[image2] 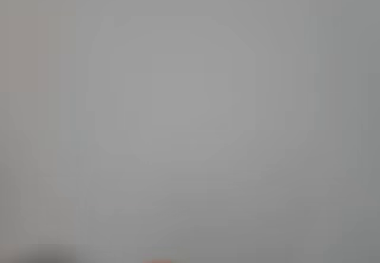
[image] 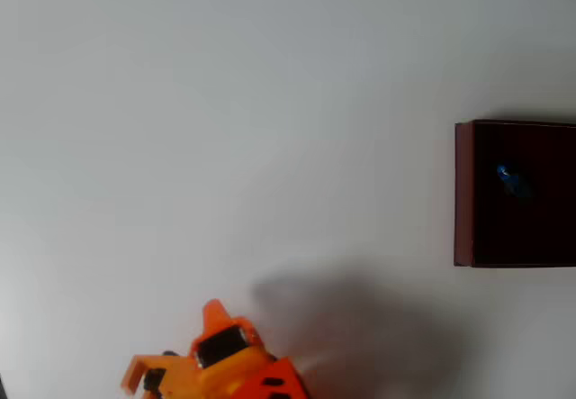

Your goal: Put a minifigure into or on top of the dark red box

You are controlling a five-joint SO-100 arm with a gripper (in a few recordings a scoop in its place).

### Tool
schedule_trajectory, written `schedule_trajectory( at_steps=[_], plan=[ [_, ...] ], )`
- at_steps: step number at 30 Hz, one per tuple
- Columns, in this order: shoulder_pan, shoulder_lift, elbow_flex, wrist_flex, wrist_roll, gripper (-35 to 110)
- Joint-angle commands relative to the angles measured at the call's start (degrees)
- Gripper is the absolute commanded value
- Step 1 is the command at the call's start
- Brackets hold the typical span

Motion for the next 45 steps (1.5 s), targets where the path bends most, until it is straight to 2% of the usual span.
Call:
schedule_trajectory(
  at_steps=[1, 4, 13, 45],
  plan=[
    [-1.49, 0.62, 0.62, 0.26, 0.44, 0],
    [2.29, 0.35, 0.53, 0.26, 3.25, 0],
    [-5.89, 3.34, 1.23, 0.79, -2.11, 2],
    [-5.98, 3.34, 1.23, 0.79, -2.02, 0]
  ],
)
